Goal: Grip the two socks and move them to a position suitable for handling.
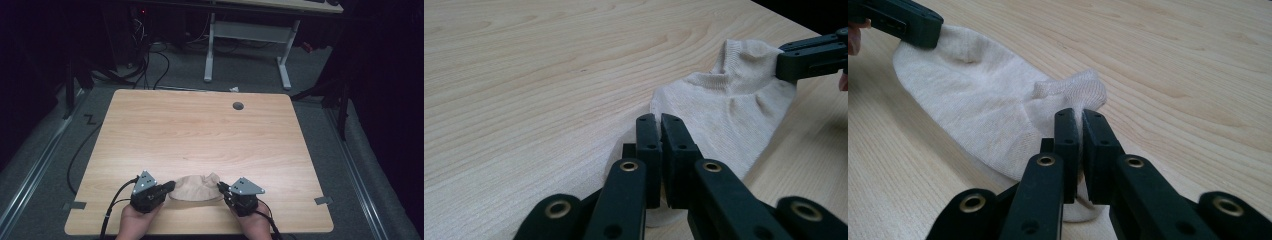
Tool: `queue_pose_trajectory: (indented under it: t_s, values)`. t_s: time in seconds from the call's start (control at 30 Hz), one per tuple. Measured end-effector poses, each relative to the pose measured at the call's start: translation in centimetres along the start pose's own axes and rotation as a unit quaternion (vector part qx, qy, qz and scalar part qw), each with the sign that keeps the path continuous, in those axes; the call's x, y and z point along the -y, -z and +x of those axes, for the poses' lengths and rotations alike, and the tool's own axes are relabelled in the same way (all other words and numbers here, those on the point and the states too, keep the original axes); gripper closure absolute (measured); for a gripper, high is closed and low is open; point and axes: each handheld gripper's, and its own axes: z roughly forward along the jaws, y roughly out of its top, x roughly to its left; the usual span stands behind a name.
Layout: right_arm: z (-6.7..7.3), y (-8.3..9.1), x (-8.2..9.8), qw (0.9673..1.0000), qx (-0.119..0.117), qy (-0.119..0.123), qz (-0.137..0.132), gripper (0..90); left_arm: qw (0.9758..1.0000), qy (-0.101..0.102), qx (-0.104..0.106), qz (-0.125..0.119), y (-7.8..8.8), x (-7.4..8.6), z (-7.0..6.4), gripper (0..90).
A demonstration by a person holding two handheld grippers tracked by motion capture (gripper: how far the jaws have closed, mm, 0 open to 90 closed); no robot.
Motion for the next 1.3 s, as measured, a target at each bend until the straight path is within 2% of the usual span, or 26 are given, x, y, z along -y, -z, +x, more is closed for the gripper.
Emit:
queue_pose_trajectory:
  t_s: [0.3, 0.4, 0.63, 0.9, 1.1, 1.23, 1.3]
  values:
    - [-0.2, 0.0, 0.4, 1.0, 0.004, 0.0, 0.002, 86.4, 0.9999, -0.002, -0.002, 0.01, -0.5, 0.3, -0.2, 87.3]
    - [-0.2, 0.0, 0.5, 1.0, 0.004, 0.002, 0.002, 86.4, 0.9998, 0.0, -0.01, 0.017, -0.7, 0.4, 0.0, 87.3]
    - [-0.4, -0.7, 1.2, 0.9998, 0.001, -0.006, 0.019, 86.4, 0.9991, -0.007, -0.02, 0.037, -1.3, 0.8, -0.2, 87.3]
    - [-0.7, -1.0, 1.7, 0.9995, 0.003, -0.009, 0.03, 86.3, 0.999, -0.008, -0.025, 0.037, -1.3, 0.5, -0.1, 87.2]
    - [-0.8, -1.0, 1.9, 0.9992, 0.004, -0.012, 0.038, 86.1, 0.998, -0.011, -0.029, 0.055, -1.6, 0.7, -0.2, 87.1]
    - [-0.7, -1.1, 2.0, 0.9991, 0.004, -0.01, 0.041, 85.3, 0.9969, -0.018, -0.042, 0.065, -1.8, 0.9, -0.3, 86.8]
    - [-0.7, -1.3, 2.0, 0.9988, 0.007, -0.011, 0.048, 83.4, 0.9964, -0.016, -0.044, 0.071, -1.9, 1.0, -0.1, 86.0]
